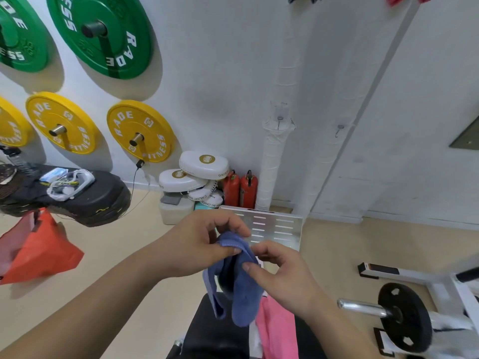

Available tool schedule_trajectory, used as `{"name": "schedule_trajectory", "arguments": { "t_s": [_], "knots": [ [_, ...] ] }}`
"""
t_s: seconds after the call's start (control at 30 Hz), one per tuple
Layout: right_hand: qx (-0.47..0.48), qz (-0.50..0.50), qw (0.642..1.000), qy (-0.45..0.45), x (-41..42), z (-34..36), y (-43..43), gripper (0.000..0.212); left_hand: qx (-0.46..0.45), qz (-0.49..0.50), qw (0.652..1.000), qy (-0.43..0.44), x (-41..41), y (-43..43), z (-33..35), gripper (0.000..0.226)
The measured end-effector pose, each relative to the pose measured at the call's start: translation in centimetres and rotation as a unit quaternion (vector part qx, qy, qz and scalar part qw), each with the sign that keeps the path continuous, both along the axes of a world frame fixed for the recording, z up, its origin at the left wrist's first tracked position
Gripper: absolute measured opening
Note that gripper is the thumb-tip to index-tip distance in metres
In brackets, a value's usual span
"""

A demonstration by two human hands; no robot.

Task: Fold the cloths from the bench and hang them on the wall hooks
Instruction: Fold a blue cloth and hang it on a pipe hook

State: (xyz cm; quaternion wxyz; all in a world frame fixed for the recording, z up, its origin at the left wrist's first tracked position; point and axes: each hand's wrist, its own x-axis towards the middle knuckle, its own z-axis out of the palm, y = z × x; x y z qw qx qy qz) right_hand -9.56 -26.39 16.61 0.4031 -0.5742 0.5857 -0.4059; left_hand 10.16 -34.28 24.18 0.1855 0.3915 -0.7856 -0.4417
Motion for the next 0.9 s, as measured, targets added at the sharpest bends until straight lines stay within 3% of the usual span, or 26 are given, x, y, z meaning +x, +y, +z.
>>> {"name": "schedule_trajectory", "arguments": {
  "t_s": [0.17, 0.33, 0.53, 0.77, 0.9],
  "knots": [
    [-0.011, -0.022, 0.999, -0.023, 0.2, -0.2, 0.7, 0.027, 0.013, 0.048, 0.997, 0.053, 0.5, 0.2, -0.9, 0.028],
    [0.018, 0.029, 0.997, -0.072, -0.1, -0.2, 1.0, 0.038, 0.026, 0.080, 0.994, 0.072, 0.6, 0.5, -1.3, 0.030],
    [-0.017, 0.032, 0.995, -0.092, -2.4, 0.6, 2.3, 0.028, 0.027, 0.123, 0.991, 0.052, 0.3, 0.7, -1.3, 0.029],
    [-0.110, 0.000, 0.987, 0.114, -4.4, -1.6, 2.1, 0.035, 0.033, 0.094, 0.994, 0.042, -1.1, 1.3, -0.8, 0.022],
    [-0.082, -0.043, 0.992, 0.088, -3.3, -3.5, 2.7, 0.022, 0.028, 0.102, 0.993, 0.048, -2.1, 1.4, -0.2, 0.021]
  ]
}}
